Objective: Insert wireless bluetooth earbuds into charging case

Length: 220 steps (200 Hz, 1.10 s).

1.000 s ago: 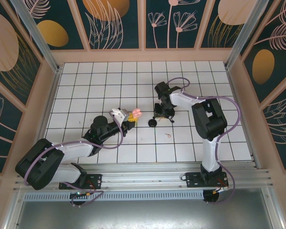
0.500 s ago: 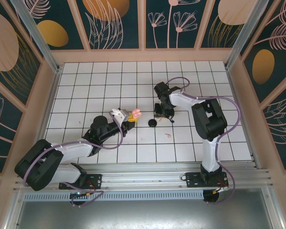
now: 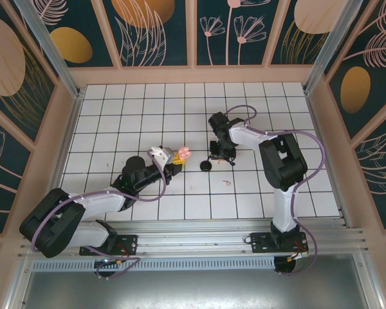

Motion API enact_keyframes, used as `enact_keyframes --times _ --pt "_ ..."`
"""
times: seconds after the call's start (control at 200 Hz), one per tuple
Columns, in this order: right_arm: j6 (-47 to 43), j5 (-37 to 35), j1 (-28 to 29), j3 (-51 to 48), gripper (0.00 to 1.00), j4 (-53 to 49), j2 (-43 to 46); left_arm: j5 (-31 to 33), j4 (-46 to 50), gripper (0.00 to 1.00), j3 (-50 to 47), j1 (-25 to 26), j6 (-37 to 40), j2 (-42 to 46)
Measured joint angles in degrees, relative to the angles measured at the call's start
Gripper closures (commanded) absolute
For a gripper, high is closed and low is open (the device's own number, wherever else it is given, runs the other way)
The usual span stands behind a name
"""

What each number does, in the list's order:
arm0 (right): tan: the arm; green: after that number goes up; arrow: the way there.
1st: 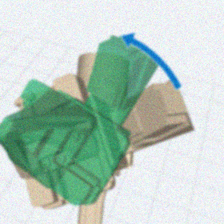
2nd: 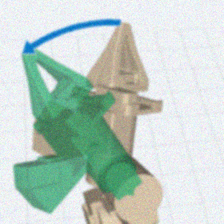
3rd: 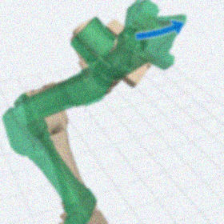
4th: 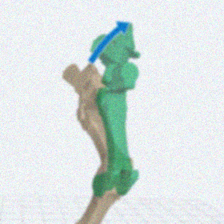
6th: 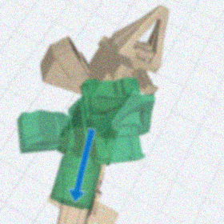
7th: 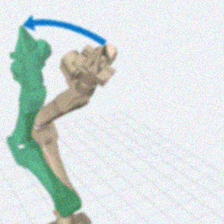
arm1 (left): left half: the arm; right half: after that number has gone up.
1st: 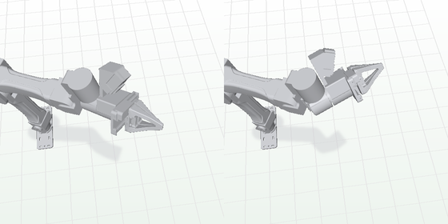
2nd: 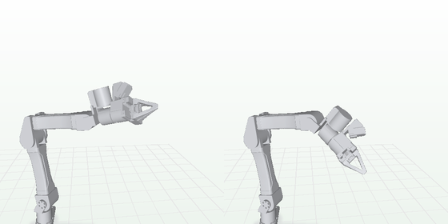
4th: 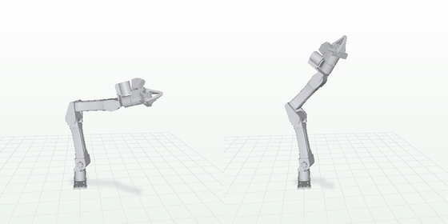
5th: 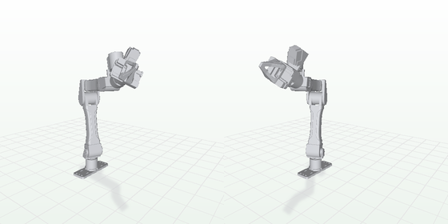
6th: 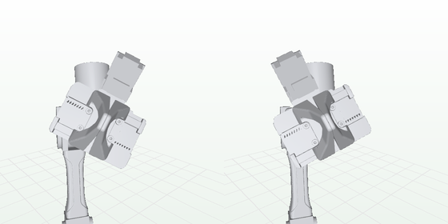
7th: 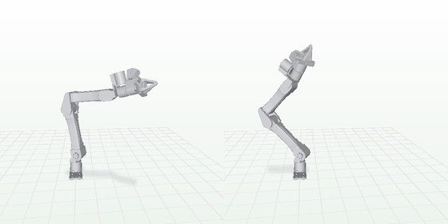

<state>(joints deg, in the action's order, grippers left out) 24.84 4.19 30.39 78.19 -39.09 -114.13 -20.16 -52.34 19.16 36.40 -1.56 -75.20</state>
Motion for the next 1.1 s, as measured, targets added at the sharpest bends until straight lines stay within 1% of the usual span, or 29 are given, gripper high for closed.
enact_keyframes --times 0.16,0.255,0.49,0.696,0.811,0.926,1.101 --pt "0.0 -0.3 0.0 -2.8 0.79 0.7 2.2 -0.6 -1.1 0.83 0.0 0.0 0.0 -1.4" --pt "0.0 -0.2 0.0 -5.3 0.79 2.9 4.7 -1.3 -2.2 0.85 0.0 0.0 0.0 -2.8" --pt "-0.1 0.9 0.0 -13.9 0.79 13.7 17.3 -3.9 -5.1 0.86 0.7 0.0 0.0 -7.3" --pt "-2.3 1.7 0.1 -19.6 0.79 24.1 29.4 -6.6 -8.5 0.86 5.1 0.0 -0.1 -13.8" --pt "-3.6 1.6 1.5 -22.4 0.79 29.3 35.8 -7.6 -10.4 0.86 7.6 0.0 -0.3 -16.6" --pt "-4.1 1.9 3.3 -24.2 0.8 33.7 39.9 -8.2 -12.0 0.86 9.0 0.0 -0.5 -18.4" --pt "-4.1 3.0 4.9 -26.8 0.8 38.7 42.1 -8.4 -13.0 0.86 9.9 0.0 -0.7 -19.3"
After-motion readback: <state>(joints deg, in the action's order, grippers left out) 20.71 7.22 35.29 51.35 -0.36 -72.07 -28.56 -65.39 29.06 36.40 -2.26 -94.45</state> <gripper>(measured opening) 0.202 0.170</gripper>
